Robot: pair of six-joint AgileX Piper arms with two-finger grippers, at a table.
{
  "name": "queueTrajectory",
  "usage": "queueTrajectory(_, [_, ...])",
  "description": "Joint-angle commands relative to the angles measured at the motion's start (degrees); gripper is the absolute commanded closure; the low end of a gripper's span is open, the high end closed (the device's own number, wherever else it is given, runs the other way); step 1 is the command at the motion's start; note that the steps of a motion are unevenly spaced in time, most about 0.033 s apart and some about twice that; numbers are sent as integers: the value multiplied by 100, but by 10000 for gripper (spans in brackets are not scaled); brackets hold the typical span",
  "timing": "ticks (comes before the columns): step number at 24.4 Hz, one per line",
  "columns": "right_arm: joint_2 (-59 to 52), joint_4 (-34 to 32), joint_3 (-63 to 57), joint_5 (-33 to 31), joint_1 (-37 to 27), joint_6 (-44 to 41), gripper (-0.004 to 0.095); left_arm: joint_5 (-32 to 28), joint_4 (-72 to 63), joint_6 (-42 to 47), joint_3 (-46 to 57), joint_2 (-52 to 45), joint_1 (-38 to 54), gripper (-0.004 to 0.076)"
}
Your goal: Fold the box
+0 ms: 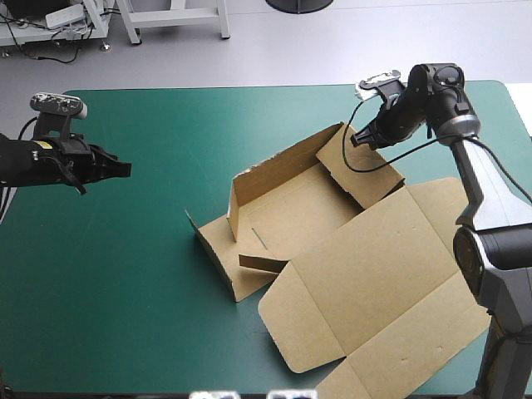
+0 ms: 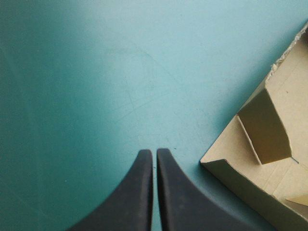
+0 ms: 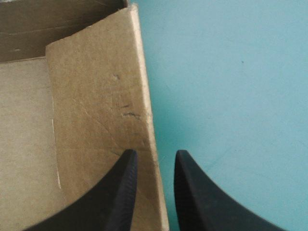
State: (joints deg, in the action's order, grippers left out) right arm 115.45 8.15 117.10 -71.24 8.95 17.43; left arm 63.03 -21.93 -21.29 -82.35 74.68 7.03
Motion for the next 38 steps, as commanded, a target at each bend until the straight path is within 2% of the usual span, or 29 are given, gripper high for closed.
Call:
queueTrajectory(1, [-234,145,134,-36,-32,93,648,-177,-112,75,-192,-167,16,710])
queueTrajectory(16, [342,634,83,-36,-32,355,657,-392,-123,78,-192,-167,16,710])
queueTrajectory(18, [444,646,83,-12,-32,450,689,-407,-123,78,-192,-167,16,710])
queueTrajectory(19, [502,662,83,43,-32,547,756,-406,-123,78,-192,-167,16,710])
queueTrajectory(20, [516,714,83,143,-32,587,875,-421,-134,78,-192,-167,16,710])
queueTrajectory(21, [516,765,83,193,-32,587,930,-434,-134,78,-192,-167,16,710])
queueTrajectory(24, [516,1332,162,488,-32,358,928,-679,-134,78,-192,-167,16,710])
queueTrajectory(27, [494,1718,527,600,-32,283,928,-892,-145,78,-192,-157,16,710])
queueTrajectory(34, [482,1688,1996,214,-111,-132,928,-1751,-145,251,-192,-66,187,710])
queueTrajectory(38, [456,1699,2913,-36,-267,-372,928,-1953,-260,251,-192,112,436,710])
